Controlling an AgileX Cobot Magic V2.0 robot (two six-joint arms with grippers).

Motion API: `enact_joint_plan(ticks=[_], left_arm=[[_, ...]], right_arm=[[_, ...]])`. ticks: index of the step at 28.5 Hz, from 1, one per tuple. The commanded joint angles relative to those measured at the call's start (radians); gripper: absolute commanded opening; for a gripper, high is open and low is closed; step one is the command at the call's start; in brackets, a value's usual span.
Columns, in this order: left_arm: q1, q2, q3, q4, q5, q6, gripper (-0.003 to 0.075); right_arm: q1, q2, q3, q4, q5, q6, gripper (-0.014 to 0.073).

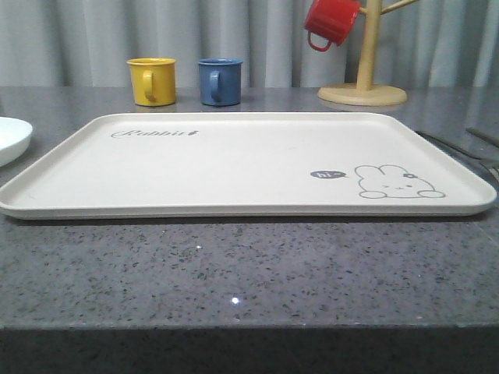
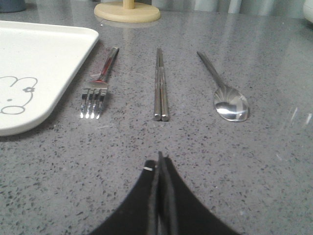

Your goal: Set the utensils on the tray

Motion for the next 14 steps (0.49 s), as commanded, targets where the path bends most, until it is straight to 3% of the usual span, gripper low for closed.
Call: enact_joint_plan(ticks=[1,8,14], left_arm=[[0.003,-0.023,0.0,-0.004,-0.088,-0.012,-0.0018],[0.003,-0.023,0.0,-0.011,-0.164,-0.012,-0.0018],[0.003,-0.023,-0.024,-0.037,-0.363,-0.012,-0.0018]], right_arm=[[-0.006,-0.02,-0.014,0.0,-0.095,-0.006,-0.0068],[-0.006,-0.02,-0.015,0.007,-0.159,-0.006,-0.0068],[-0.006,-0.02,-0.054,0.007,-0.205,-0.006,-0.0068]])
